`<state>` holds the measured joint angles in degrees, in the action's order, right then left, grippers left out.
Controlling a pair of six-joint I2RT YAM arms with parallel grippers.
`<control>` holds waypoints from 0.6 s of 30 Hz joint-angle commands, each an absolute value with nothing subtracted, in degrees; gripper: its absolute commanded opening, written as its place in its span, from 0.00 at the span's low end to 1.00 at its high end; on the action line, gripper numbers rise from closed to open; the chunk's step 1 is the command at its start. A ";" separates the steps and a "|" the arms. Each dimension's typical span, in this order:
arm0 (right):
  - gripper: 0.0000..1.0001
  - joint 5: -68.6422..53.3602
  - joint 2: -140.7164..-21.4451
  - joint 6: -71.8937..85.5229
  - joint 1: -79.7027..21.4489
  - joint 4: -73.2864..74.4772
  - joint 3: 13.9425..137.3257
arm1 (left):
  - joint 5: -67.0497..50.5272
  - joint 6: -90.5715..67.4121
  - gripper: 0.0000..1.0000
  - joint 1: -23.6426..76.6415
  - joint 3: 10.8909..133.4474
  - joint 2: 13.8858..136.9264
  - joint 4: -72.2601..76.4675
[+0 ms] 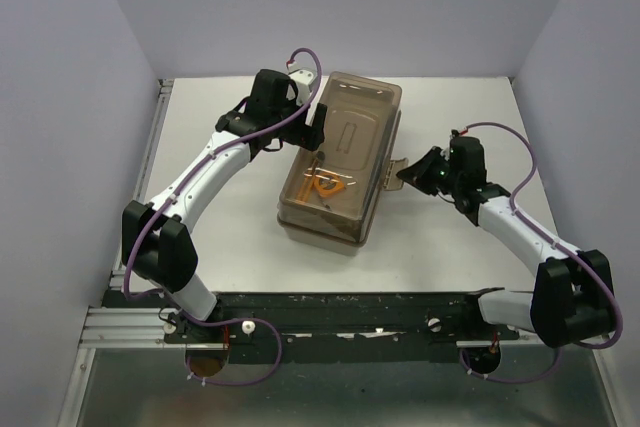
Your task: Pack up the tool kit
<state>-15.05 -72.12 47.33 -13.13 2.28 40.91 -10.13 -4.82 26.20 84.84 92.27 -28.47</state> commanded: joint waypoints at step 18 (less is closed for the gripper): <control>0.44 -18.73 -76.03 55.11 -17.05 -13.98 39.64 | -11.87 -4.48 0.94 25.75 83.06 94.66 -33.13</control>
<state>-16.40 -75.88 53.17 -15.70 -9.56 40.84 -11.29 -5.45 25.87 84.84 92.49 -28.34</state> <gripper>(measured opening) 0.431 0.944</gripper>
